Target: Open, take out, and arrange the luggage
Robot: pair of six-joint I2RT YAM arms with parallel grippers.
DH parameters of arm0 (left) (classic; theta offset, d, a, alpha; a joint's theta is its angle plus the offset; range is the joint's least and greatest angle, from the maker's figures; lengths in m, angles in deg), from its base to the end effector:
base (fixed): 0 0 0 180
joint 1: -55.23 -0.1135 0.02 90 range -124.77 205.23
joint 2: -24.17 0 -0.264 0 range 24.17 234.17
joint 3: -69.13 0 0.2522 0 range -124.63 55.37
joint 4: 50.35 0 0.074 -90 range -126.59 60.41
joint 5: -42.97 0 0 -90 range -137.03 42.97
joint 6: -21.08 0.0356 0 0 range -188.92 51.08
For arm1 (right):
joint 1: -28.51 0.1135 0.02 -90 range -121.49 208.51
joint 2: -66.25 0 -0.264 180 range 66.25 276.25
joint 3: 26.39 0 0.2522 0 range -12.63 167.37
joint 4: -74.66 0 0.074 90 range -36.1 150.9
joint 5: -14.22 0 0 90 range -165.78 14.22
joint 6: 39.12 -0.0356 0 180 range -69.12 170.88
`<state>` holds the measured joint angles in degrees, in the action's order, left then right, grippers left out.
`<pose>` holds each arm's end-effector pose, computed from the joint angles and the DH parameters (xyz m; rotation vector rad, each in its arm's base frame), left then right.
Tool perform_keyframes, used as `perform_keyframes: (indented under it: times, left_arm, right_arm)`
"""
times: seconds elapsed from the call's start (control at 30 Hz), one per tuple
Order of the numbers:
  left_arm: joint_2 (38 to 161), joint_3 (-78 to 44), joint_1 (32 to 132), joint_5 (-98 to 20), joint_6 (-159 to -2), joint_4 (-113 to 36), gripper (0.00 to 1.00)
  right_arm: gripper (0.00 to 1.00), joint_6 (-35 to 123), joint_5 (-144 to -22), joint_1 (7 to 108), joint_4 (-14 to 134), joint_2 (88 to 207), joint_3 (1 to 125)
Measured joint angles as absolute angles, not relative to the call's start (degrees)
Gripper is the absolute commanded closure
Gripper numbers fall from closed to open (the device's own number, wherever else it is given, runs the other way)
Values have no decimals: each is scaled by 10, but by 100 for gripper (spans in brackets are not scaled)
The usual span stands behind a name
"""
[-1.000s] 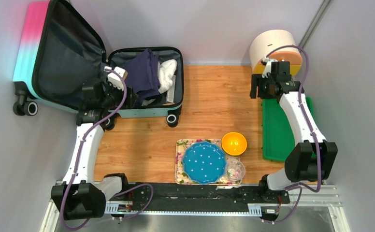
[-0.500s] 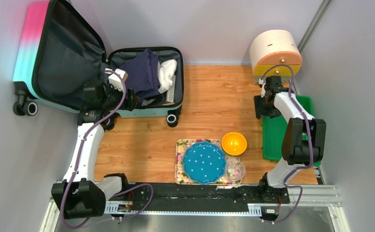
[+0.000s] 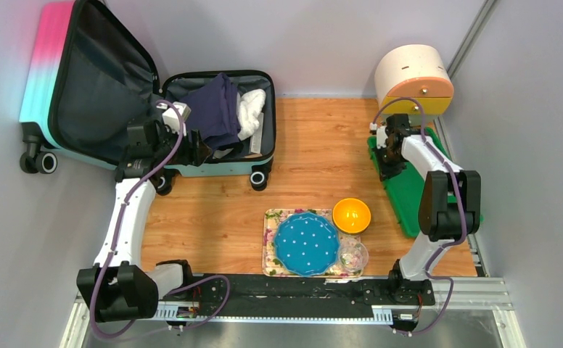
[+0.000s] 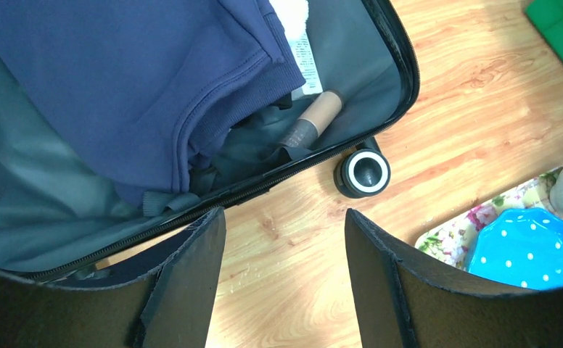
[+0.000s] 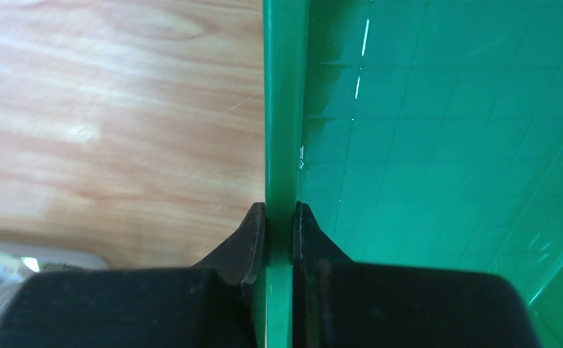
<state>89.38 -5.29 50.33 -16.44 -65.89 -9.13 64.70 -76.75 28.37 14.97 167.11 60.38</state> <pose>0.2476 0.0030 0.3381 0.2780 2.0610 -0.4822 0.3450 -0.0002 0.2061 -0.3439 2.8377 -0.0255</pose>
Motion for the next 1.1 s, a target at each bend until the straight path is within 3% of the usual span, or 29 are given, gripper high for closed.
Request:
perform_keyframes:
  times: [0.43,0.8,0.93,1.03,1.1]
  left_arm:
    - [886,-33,503,-165,-674,-94,31]
    - [890,-33,503,-179,-672,-106,29]
    - [922,-49,503,-186,-659,-110,18]
    - [970,-88,507,-189,-625,-107,18]
    - [1005,-118,510,-191,-592,-102,17]
  right_arm:
    - [100,846,-865,383,67,1504,570]
    - [99,975,-907,513,56,1623,663]
    - [55,995,-903,534,50,1670,682]
    - [39,997,-894,536,47,1698,699]
    - [37,988,-888,536,44,1713,723]
